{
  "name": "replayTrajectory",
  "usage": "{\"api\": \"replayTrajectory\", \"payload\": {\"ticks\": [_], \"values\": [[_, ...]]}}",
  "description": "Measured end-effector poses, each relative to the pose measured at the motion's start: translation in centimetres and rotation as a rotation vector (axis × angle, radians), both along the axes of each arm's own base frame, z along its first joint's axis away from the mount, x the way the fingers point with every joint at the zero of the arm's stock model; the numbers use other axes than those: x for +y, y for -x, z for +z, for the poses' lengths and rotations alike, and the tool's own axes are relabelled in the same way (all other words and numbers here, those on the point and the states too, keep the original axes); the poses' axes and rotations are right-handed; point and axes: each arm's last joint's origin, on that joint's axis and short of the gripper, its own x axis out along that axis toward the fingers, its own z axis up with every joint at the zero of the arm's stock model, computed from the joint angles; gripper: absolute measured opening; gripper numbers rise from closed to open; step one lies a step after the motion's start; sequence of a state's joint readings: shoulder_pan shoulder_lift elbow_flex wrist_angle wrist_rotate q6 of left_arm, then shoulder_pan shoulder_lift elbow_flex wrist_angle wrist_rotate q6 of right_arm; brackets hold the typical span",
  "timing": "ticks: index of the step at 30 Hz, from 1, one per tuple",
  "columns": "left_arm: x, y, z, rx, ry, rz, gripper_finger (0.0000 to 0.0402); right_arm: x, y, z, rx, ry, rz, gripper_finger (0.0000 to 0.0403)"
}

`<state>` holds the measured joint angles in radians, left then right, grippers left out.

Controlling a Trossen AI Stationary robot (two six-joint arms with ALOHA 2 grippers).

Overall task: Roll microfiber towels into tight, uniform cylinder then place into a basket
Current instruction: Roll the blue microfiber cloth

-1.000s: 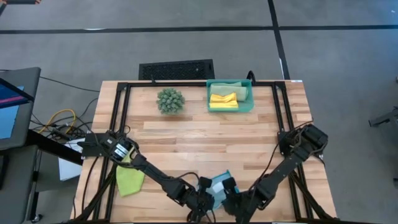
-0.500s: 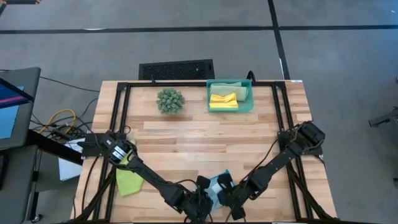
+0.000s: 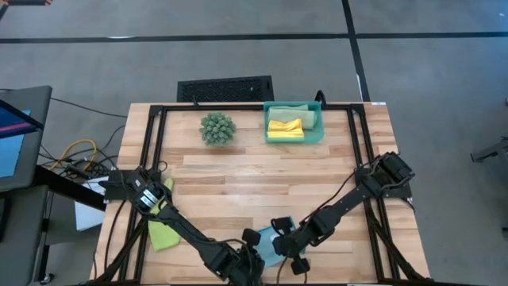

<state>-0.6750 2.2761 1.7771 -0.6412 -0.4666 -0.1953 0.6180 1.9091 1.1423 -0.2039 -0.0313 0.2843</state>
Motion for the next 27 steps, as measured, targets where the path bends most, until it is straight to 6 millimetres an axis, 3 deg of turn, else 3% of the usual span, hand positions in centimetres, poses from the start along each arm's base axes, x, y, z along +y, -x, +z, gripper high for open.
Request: {"api": "replayTrajectory", "payload": {"ticks": [6, 14, 18, 27], "values": [[0.0, 0.0, 0.0, -0.002, -0.003, -0.009, 0.0, 0.0, 0.1, 0.2, -0.001, 0.0, 0.005, 0.0025], [1.2, 0.8, -0.5, 0.077, -0.079, 0.095, 0.0, -0.2, 0.4, 2.9, -0.077, -0.037, 0.007, 0.002], [1.7, 1.2, -0.5, 0.096, -0.115, 0.149, 0.0, -0.2, 0.3, 2.6, -0.074, -0.025, 0.015, 0.0022], [1.0, -0.3, -0.2, 0.047, 0.007, 0.011, 0.0, -0.5, 0.2, 2.6, -0.082, -0.003, 0.002, 0.0019]]}}
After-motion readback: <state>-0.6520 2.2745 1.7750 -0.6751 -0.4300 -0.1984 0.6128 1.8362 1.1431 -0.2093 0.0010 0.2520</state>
